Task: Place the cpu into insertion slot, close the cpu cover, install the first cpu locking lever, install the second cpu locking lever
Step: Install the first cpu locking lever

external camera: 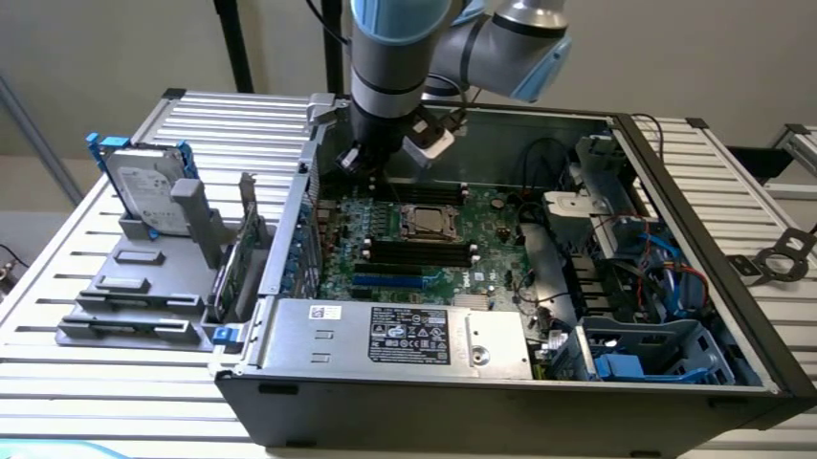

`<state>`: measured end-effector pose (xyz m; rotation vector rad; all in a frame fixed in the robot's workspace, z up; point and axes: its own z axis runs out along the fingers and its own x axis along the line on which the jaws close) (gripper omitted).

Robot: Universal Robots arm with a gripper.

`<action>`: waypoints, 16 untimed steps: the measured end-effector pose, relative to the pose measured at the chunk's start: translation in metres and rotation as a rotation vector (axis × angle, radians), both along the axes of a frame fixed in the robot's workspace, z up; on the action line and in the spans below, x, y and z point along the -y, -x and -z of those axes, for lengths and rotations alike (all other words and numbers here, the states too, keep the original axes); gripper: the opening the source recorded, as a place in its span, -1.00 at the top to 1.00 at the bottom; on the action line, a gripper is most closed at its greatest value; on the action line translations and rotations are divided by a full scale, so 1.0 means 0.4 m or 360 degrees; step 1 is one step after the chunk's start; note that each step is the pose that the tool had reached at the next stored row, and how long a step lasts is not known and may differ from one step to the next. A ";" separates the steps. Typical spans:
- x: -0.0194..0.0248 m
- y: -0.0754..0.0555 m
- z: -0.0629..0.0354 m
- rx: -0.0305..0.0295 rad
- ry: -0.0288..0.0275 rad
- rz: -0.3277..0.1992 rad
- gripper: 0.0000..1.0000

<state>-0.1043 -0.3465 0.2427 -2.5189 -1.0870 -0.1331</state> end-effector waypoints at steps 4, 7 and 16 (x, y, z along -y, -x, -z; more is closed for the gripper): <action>-0.002 -0.012 0.000 0.00000 -0.00024 0.0012 0.77; -0.003 -0.025 0.000 0.00004 -0.00032 0.0018 0.77; -0.009 -0.079 0.000 0.00086 -0.00041 0.0024 0.77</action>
